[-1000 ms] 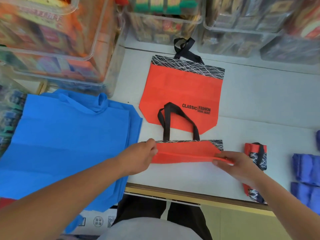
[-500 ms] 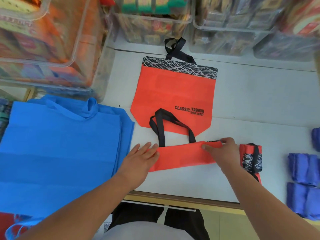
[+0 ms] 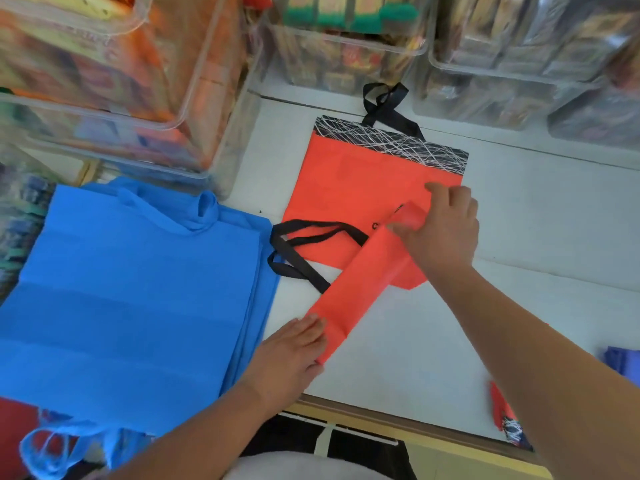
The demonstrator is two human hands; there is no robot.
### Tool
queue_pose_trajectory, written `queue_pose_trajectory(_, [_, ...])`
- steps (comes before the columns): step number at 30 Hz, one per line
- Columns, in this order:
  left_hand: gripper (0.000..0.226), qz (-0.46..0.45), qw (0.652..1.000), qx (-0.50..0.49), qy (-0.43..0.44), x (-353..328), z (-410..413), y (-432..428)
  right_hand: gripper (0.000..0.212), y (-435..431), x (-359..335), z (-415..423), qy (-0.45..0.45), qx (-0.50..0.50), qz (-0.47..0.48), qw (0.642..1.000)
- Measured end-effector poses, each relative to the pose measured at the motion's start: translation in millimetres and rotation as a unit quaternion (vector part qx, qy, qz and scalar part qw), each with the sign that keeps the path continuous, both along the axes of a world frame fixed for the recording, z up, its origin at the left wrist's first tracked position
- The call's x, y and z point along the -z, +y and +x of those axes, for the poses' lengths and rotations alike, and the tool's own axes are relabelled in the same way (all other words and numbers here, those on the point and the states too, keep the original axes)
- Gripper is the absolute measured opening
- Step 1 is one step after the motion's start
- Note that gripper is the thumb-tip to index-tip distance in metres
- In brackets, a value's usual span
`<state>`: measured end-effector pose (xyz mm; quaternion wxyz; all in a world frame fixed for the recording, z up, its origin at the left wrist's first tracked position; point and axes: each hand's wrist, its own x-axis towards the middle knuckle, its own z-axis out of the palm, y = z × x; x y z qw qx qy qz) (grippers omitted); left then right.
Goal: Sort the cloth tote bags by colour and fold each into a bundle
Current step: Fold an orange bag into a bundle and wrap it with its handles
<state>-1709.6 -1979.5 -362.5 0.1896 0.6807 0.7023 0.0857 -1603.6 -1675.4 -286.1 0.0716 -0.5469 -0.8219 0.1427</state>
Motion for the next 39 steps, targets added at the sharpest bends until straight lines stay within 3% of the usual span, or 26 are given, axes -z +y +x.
queue_pose_trajectory(1, [0.047, -0.011, 1.0, -0.019, -0.013, 0, 1, -2, 0.075, -4, 1, -4, 0.004, -0.008, 0.052, 0.999])
queue_pose_trajectory(3, [0.052, -0.018, 0.998, -0.053, -0.035, 0, 5, -4, 0.063, -21, 7, -7, 0.05, -0.042, 0.103, 0.993])
queue_pose_trajectory(5, [0.053, -0.014, 0.996, -0.081, -0.047, -1, 10, -1, 0.038, -56, 20, -3, 0.104, -0.124, 0.083, 0.983])
queue_pose_trajectory(7, [0.05, -0.003, 0.99, -0.125, -0.072, -1, 17, 2, 0.023, -98, 43, 12, 0.139, -0.209, 0.003, 0.968])
queue_pose_trajectory(12, [0.023, 0.045, 0.978, -0.175, -0.099, -1, 21, 8, 0.04, -147, 90, 49, 0.151, -0.221, -0.178, 0.947])
queue_pose_trajectory(17, [0.018, 0.048, 0.995, -0.078, -0.04, -10, 10, 17, 0.067, -140, 96, 60, 0.142, -0.274, -0.205, 0.929])
queue_pose_trajectory(20, [0.017, 0.025, 0.993, -0.077, -0.086, -26, -3, 20, 0.051, -141, 87, 62, 0.097, -0.271, -0.183, 0.94])
queue_pose_trajectory(23, [0.011, 0.028, 0.99, -0.066, -0.125, -52, -8, 22, 0.046, -151, 79, 65, 0.132, -0.261, -0.116, 0.949])
queue_pose_trajectory(25, [0.013, 0.028, 0.976, -0.105, -0.187, -75, -8, 25, 0.048, -159, 71, 71, 0.145, -0.266, -0.137, 0.943])
queue_pose_trajectory(28, [0.039, -0.004, 0.925, -0.221, -0.308, -98, -7, 37, 0.043, -169, 56, 77, 0.15, -0.199, -0.287, 0.925])
queue_pose_trajectory(30, [0.062, -0.024, 0.904, -0.278, -0.325, -96, -7, 44, 0.056, -174, 48, 76, 0.166, -0.104, -0.339, 0.92])
queue_pose_trajectory(32, [0.075, -0.031, 0.926, -0.28, -0.251, -87, -5, 47, 0.07, -173, 46, 73, 0.167, -0.021, -0.35, 0.922])
queue_pose_trajectory(35, [0.065, 0.053, 0.973, -0.206, -0.086, -75, 0, 43, 0.035, -167, 46, 59, 0.197, 0.057, -0.344, 0.916])
queue_pose_trajectory(37, [0.048, 0.102, 0.986, -0.124, -0.052, -65, 6, 41, 0.021, -158, 49, 48, 0.234, 0.116, -0.348, 0.9])
queue_pose_trajectory(39, [0.036, 0.073, 0.996, -0.034, -0.047, -51, 9, 37, 0.033, -149, 54, 43, 0.254, 0.15, -0.362, 0.884])
